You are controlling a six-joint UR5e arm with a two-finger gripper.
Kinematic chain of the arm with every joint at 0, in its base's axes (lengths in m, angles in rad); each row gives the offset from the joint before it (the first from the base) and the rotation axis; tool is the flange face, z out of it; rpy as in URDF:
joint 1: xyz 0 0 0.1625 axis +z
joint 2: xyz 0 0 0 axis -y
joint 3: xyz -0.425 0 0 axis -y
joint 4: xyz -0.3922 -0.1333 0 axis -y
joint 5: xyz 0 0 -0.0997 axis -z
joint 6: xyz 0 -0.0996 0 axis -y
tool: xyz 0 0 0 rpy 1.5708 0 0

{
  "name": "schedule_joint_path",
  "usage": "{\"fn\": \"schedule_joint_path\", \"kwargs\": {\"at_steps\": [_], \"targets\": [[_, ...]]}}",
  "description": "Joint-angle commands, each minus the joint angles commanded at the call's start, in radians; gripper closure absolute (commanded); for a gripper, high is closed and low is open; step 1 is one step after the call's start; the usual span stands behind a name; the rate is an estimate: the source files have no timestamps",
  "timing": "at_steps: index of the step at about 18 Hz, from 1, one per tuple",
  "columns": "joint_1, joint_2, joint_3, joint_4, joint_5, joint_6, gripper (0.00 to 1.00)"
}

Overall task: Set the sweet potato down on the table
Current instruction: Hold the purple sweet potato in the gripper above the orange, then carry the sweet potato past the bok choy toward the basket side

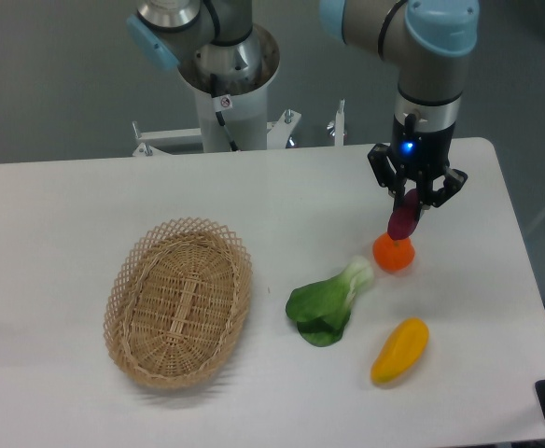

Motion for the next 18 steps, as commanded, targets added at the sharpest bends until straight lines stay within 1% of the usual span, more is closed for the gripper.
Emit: {"fn": "schedule_joint_path", "kwargs": {"at_steps": [12, 15, 17, 18], "targets": [[-0.011, -0.003, -0.018, 0.005, 0.002, -0.012, 0.73], [-0.012, -0.009, -0.021, 0.008, 0.002, -0.040, 0.73], [-0.018, -0.020, -0.026, 0.026, 0.002, -0.063, 0.73], [-0.029, -0.029, -0.032, 0.050, 0.003, -0.078, 0.73]]}}
